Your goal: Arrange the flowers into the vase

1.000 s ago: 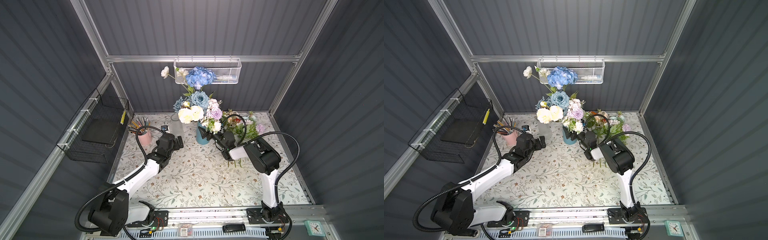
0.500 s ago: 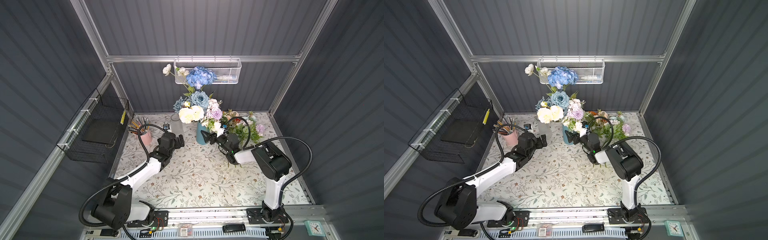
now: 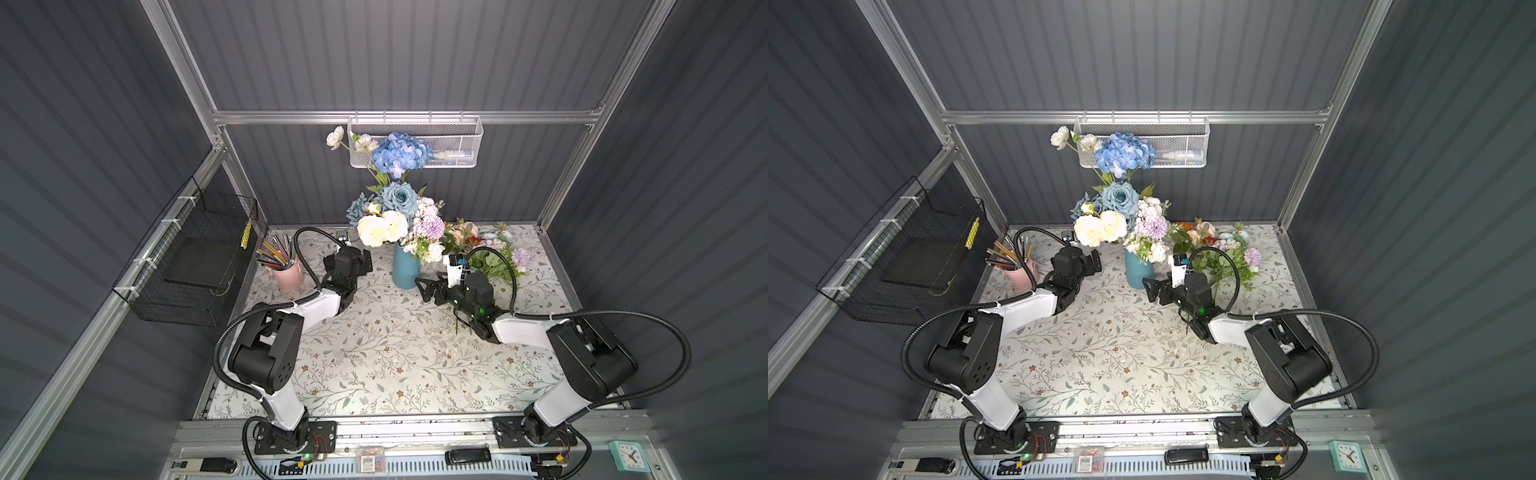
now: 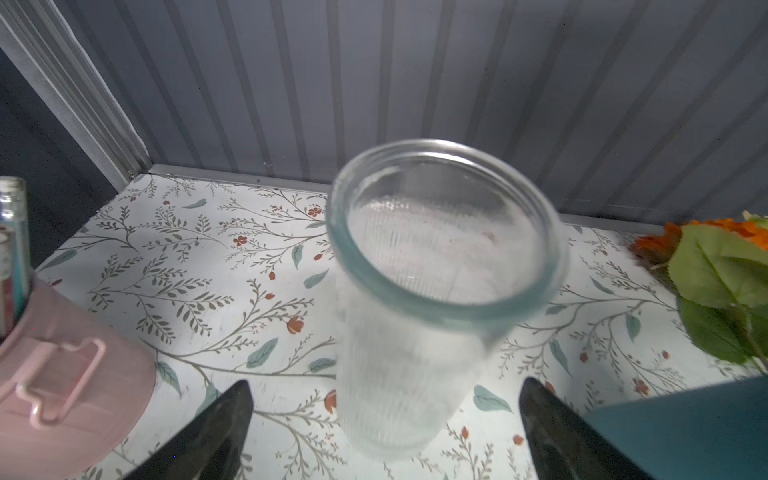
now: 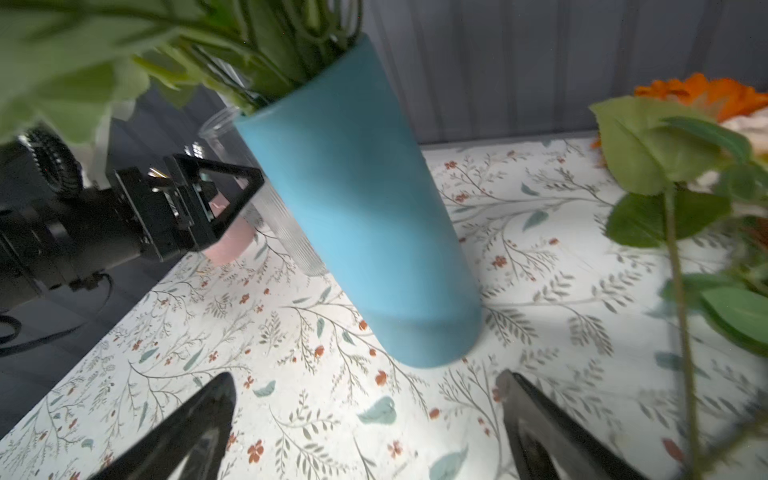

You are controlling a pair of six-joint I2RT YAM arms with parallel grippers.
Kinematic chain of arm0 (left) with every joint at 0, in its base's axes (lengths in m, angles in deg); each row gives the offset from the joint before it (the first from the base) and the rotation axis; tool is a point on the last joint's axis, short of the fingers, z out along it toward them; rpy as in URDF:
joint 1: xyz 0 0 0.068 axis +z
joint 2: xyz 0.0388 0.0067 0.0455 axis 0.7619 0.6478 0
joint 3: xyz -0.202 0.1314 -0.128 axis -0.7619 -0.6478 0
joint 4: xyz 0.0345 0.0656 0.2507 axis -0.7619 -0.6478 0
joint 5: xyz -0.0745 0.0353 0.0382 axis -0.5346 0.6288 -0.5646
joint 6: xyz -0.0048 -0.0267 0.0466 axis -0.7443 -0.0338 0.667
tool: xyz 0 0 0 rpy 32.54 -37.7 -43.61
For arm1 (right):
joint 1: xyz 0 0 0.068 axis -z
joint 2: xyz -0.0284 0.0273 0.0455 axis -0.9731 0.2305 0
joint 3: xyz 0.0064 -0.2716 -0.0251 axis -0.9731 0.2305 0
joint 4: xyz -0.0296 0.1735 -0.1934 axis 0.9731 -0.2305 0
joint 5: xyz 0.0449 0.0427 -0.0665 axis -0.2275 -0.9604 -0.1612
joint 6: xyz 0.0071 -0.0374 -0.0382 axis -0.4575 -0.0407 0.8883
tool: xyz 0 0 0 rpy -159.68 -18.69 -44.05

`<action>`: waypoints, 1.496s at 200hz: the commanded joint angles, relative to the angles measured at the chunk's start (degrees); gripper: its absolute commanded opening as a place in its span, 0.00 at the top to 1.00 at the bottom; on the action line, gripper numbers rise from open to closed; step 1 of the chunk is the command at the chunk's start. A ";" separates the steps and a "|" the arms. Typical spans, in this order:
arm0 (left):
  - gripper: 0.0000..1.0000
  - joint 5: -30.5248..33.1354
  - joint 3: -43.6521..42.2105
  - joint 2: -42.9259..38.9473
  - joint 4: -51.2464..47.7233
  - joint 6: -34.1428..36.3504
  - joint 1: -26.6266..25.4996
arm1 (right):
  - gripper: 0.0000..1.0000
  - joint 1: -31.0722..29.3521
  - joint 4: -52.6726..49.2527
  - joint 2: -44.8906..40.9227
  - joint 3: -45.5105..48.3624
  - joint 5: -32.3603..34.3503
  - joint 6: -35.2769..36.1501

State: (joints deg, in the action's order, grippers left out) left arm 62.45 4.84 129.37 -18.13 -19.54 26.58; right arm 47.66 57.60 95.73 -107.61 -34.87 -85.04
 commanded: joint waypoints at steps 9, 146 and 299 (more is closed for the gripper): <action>0.00 -1.10 4.89 4.79 2.76 2.92 1.23 | 0.01 1.50 -17.02 -5.36 -0.42 5.77 1.73; 0.15 -2.25 12.02 15.27 11.56 5.36 1.83 | 0.01 10.52 -23.81 -8.43 -1.16 3.66 1.53; 1.00 -8.87 -3.75 -5.15 4.55 -0.98 0.64 | 0.01 20.23 -39.81 -14.79 -8.59 9.94 -0.90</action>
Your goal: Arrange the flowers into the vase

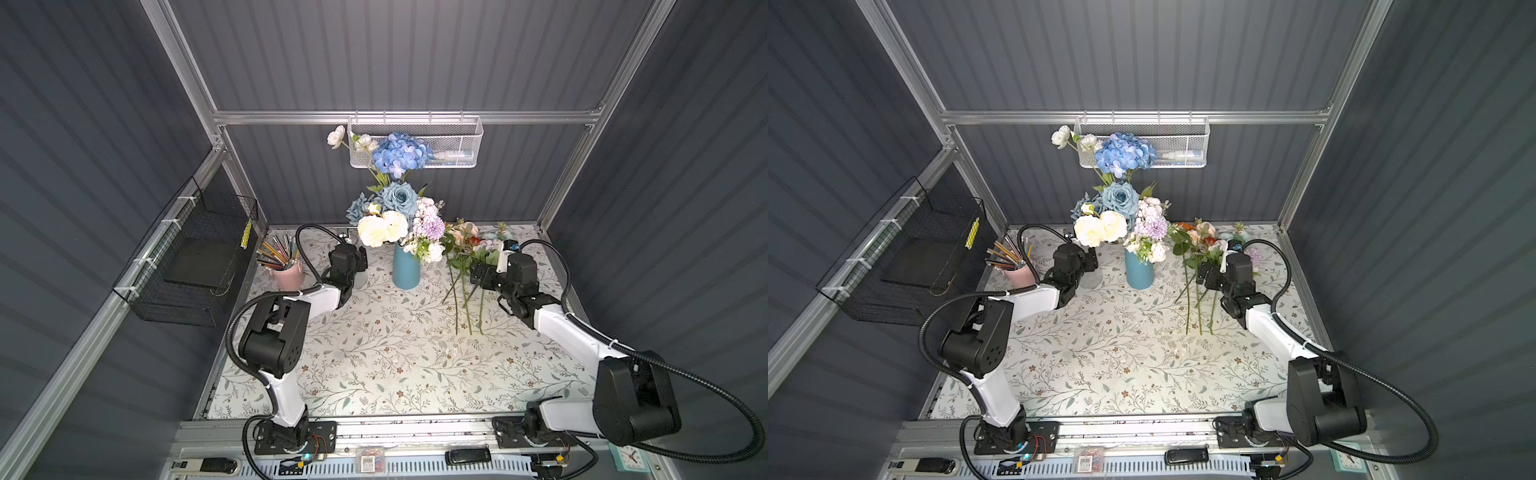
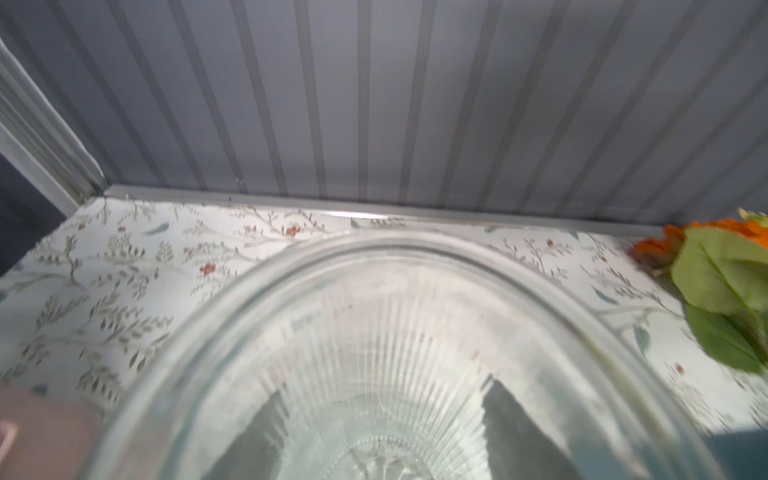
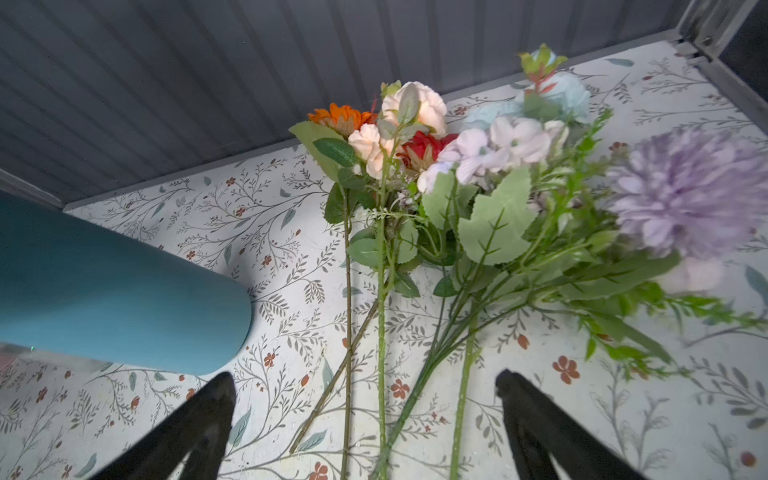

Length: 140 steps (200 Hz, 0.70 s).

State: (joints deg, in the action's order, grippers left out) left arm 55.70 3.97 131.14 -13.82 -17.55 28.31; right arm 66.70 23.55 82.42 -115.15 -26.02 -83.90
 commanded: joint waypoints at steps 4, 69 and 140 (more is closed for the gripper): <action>1.00 -2.29 -3.75 -7.89 -0.14 -3.18 -1.40 | 0.01 1.50 -6.30 -1.69 -1.13 0.97 -2.55; 0.99 -2.48 -16.52 -20.56 0.81 -10.47 -9.22 | 0.08 4.15 -17.18 -0.95 -4.13 -3.12 -6.13; 0.89 -1.52 -19.50 -22.01 -0.21 -8.58 -16.55 | 0.32 7.46 -16.49 5.91 -3.22 -5.80 -10.60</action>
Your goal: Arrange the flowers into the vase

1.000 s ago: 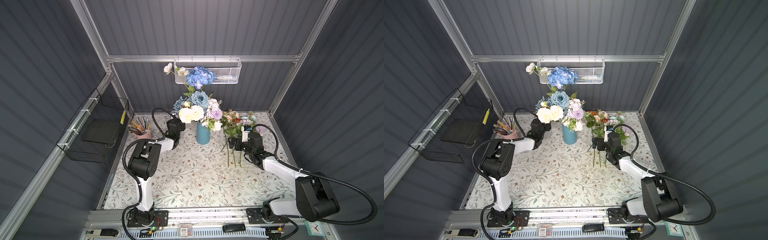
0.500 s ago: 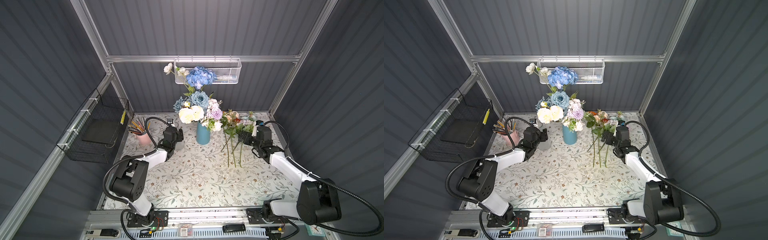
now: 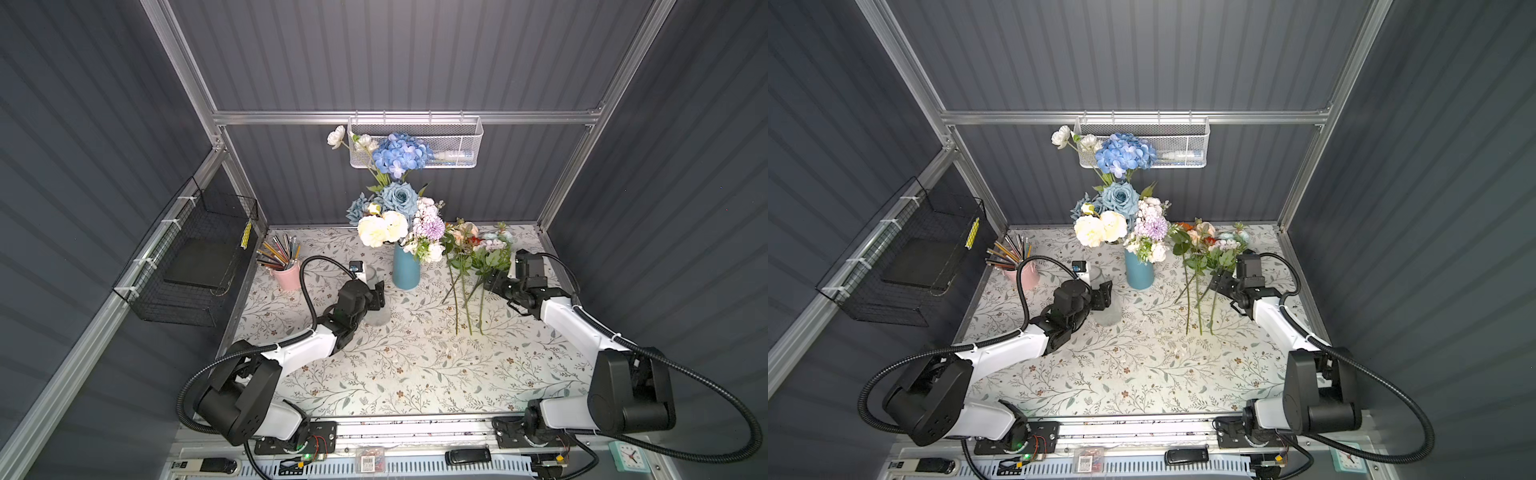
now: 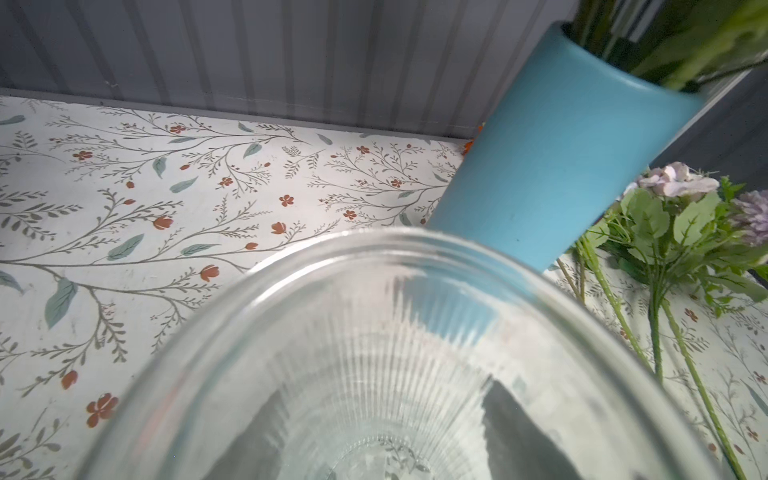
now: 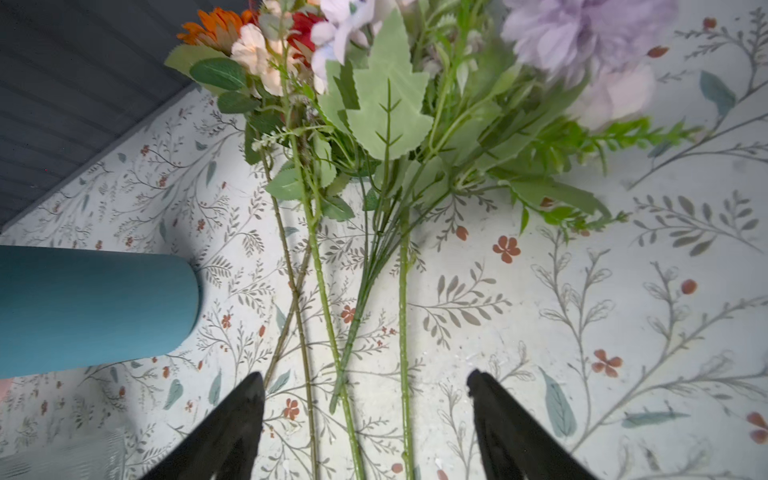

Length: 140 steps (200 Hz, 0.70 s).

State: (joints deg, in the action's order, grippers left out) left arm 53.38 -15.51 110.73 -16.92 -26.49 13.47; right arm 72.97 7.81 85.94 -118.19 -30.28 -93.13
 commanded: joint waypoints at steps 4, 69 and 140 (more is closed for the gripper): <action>0.88 0.86 -0.05 -1.51 2.63 0.47 -2.00 | 0.32 1.32 -0.82 2.98 -0.28 -1.82 -1.32; 0.63 2.30 0.46 2.42 -0.37 2.43 -5.29 | 0.53 1.32 3.93 11.92 -3.91 -9.07 -3.20; 0.03 3.39 2.11 2.17 -6.25 0.25 -6.03 | 0.60 0.46 8.97 17.77 -5.65 -11.29 -7.63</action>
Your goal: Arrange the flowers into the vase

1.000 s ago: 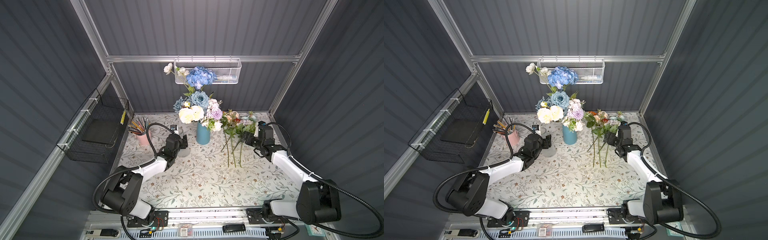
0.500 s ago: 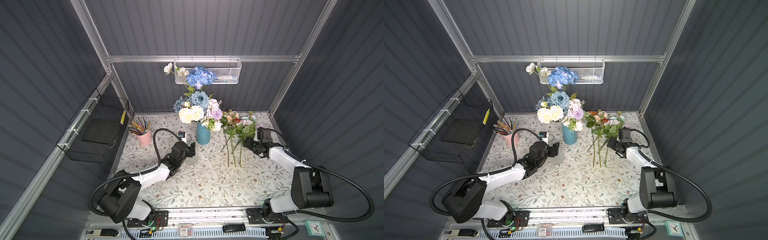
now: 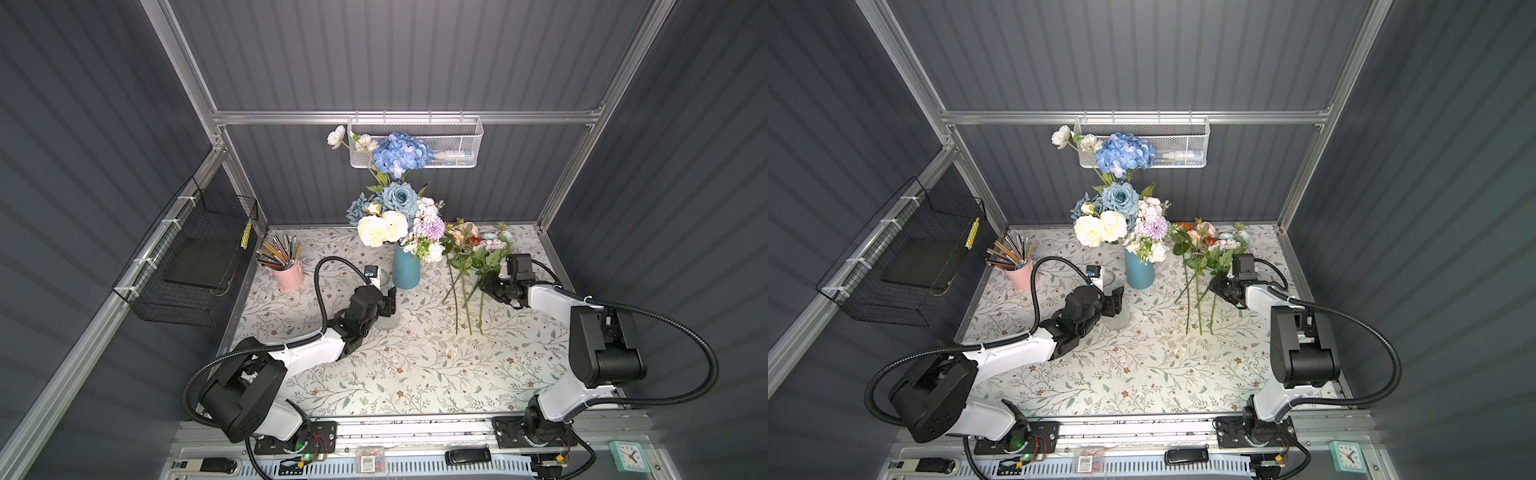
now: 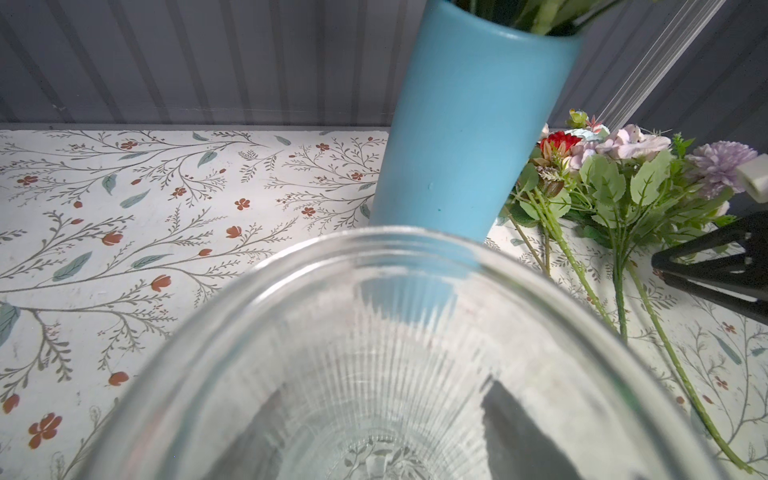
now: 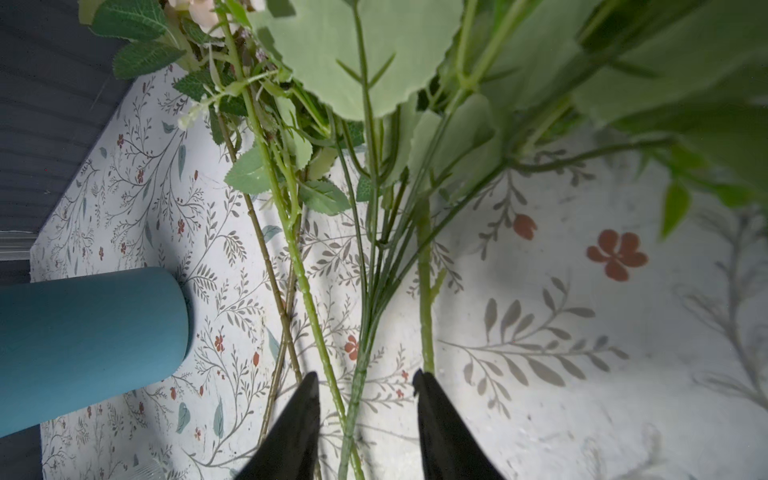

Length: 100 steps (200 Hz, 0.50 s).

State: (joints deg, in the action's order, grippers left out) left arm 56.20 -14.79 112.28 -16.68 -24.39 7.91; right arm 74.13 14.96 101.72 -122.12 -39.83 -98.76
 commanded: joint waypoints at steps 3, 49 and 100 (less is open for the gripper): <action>0.01 0.53 1.46 0.37 -6.84 -2.08 -0.54 | 0.60 -0.78 1.94 2.27 -1.78 -1.66 -2.12; 0.00 1.11 1.44 -4.19 -11.83 -4.36 -0.99 | 0.61 -0.97 3.76 5.84 -2.88 -1.25 -4.35; 0.00 2.26 1.98 -10.58 -19.17 -6.35 -0.93 | 0.59 -0.98 3.70 7.55 -4.12 0.55 -5.27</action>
State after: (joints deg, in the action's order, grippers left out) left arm 56.57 -14.55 104.70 -30.65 -28.74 7.28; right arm 73.30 18.32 109.13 -125.32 -40.51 -103.16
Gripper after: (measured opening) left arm 0.997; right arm 0.402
